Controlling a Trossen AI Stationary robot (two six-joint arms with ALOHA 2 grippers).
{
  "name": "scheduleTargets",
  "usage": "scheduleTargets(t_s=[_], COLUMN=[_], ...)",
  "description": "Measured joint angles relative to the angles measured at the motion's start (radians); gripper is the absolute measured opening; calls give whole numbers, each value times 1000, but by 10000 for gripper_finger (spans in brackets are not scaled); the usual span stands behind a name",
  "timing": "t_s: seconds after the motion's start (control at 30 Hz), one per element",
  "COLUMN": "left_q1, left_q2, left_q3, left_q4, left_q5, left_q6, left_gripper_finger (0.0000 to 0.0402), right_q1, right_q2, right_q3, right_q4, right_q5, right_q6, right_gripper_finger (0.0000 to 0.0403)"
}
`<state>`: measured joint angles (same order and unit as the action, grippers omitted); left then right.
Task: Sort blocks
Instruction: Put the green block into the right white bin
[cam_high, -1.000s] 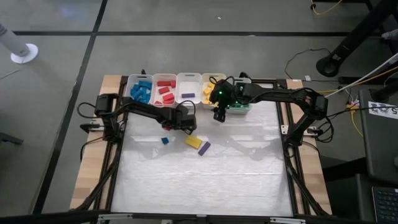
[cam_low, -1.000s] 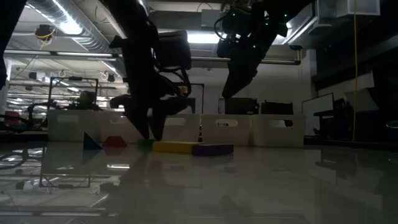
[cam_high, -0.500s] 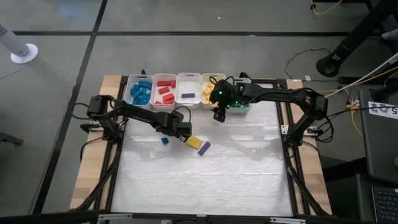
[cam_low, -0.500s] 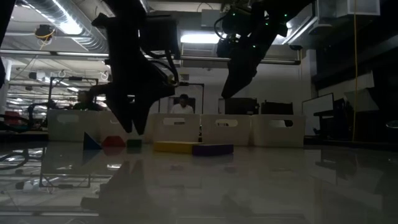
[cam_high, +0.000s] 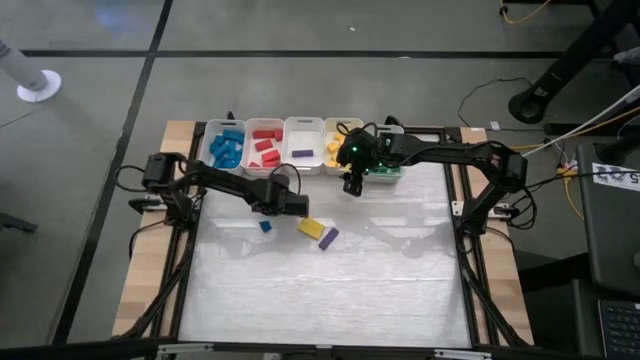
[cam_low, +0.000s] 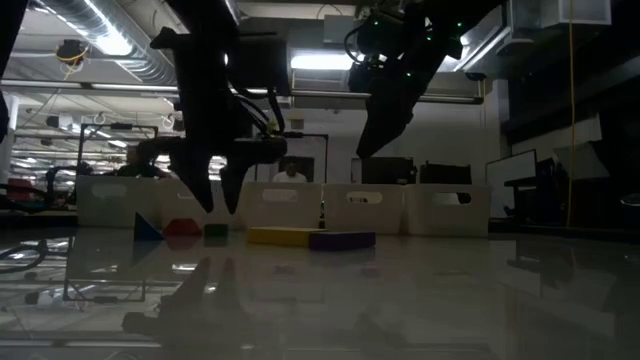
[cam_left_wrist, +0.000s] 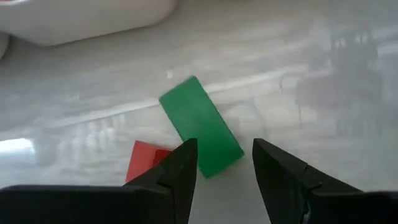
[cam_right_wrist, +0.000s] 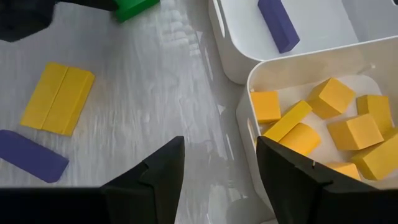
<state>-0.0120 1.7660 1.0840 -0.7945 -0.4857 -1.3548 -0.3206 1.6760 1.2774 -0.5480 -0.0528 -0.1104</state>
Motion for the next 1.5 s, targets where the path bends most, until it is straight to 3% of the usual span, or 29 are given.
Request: scheduleTargets(t_s=[0.63,1.03,1.5], left_q1=[-1,5,-1], left_q2=[45,41,38], left_q3=[-42,-47,-48], left_q4=[8,-5,6], left_q5=[-53,-50,-42], left_q6=[-333,-209,-331], left_gripper_finger=[143,143,143], right_q1=[0,0,0], right_q2=[0,0,0], right_q3=[0,0,0], right_q4=[-1,-1,0], right_q5=[0,0,0], right_q6=[-4,-27,-27], right_gripper_finger=[200,200,200])
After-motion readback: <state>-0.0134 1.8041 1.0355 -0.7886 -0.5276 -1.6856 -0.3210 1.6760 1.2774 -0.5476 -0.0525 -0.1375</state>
